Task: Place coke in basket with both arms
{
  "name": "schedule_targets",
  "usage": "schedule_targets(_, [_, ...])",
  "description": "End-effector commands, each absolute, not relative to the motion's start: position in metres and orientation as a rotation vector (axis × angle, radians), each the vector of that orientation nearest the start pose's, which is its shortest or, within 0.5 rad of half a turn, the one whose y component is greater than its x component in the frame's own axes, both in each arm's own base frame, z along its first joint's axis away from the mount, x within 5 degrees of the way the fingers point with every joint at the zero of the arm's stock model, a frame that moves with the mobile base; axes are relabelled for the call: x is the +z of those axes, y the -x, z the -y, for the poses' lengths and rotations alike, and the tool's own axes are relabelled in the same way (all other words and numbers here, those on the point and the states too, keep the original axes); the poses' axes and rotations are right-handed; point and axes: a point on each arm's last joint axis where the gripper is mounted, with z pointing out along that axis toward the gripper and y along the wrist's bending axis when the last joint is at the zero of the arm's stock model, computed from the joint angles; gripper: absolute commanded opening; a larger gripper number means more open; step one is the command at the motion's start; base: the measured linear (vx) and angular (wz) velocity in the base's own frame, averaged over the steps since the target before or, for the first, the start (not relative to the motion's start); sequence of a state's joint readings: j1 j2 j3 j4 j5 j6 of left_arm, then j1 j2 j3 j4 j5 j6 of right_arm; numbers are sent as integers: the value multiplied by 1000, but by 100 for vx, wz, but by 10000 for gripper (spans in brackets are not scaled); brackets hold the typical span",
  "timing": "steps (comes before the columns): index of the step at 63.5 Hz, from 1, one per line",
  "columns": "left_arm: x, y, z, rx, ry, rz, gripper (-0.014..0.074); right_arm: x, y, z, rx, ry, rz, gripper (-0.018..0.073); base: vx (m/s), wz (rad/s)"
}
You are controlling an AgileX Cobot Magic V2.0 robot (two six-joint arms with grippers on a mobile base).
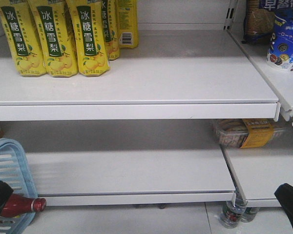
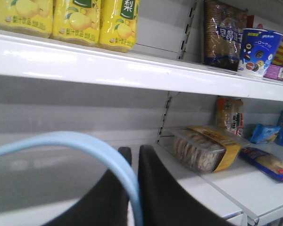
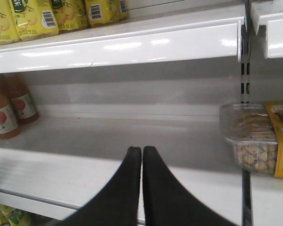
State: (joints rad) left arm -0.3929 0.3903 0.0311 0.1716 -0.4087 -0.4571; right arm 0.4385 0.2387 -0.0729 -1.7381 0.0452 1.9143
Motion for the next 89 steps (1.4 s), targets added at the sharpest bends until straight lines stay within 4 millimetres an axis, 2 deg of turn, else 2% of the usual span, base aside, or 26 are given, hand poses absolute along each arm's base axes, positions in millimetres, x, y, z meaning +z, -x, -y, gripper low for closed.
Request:
schedule_targets(1, [226,-76,40,-600,-163,-1406,-6,233,-73,-28,389,202,-1613,-5,0,0])
schedule_targets(22, [214,-68,32,-539,-148,-1533,-6,233,-73,-28,389,202,-1613,-5,0,0])
schedule_targets(38, [212,-58,26,-517,-138,-1520,-6,233,-73,-28,389,202,-1613,-5,0,0])
schedule_targets(54, [209,-51,18,-410,-142,-1496,-6,233,-73,-28,389,202,-1613,-5,0,0])
schedule_targets(89, [210,-54,8,-249,-4,-1486,-6,233,-73,-28,389,202,-1613,-5,0,0])
